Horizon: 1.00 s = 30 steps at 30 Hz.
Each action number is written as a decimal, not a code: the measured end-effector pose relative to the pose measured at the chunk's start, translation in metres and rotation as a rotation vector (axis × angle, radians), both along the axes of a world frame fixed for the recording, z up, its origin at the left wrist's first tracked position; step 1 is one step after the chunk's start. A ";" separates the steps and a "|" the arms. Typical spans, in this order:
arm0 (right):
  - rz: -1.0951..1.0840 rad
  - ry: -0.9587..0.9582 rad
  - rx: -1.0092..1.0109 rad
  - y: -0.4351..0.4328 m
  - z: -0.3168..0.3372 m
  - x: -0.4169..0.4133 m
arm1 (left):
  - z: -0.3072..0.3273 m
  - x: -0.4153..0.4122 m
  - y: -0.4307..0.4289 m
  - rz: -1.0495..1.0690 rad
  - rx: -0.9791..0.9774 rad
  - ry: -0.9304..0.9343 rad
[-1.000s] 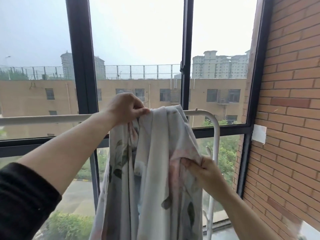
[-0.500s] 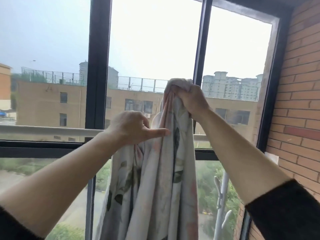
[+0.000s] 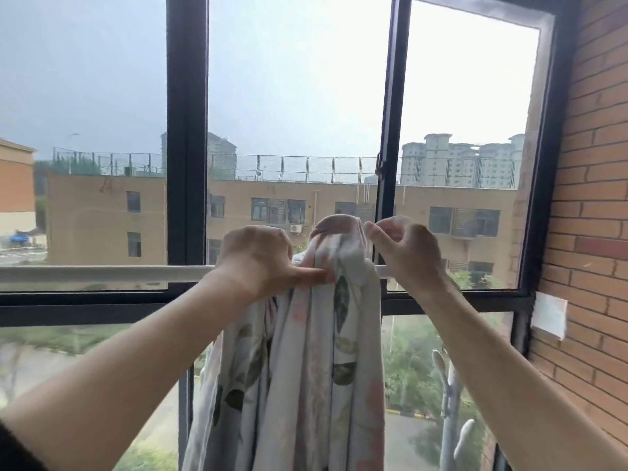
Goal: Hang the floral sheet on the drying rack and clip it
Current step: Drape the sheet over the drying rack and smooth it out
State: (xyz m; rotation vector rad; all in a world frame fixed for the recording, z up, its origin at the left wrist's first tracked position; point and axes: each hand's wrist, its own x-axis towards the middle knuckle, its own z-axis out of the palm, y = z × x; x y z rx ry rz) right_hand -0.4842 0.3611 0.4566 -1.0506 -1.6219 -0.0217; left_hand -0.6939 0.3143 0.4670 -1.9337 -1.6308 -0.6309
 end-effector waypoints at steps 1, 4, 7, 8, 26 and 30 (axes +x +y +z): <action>0.012 0.093 0.127 -0.011 -0.013 0.005 | 0.000 -0.002 -0.001 -0.004 0.000 -0.003; 0.064 0.198 0.209 -0.037 -0.060 0.014 | 0.000 -0.002 -0.002 -0.022 -0.002 -0.015; 0.151 0.193 -0.093 -0.052 -0.114 0.008 | 0.000 0.001 -0.003 -0.012 -0.007 -0.009; 0.201 0.189 -0.189 -0.058 -0.129 0.004 | 0.000 0.002 -0.003 -0.010 -0.005 -0.008; 0.328 0.242 -0.279 -0.109 -0.117 0.001 | 0.005 -0.012 -0.012 -0.044 -0.081 -0.084; 0.272 0.238 -0.147 -0.106 -0.041 0.004 | 0.005 -0.012 -0.016 -0.122 -0.114 -0.156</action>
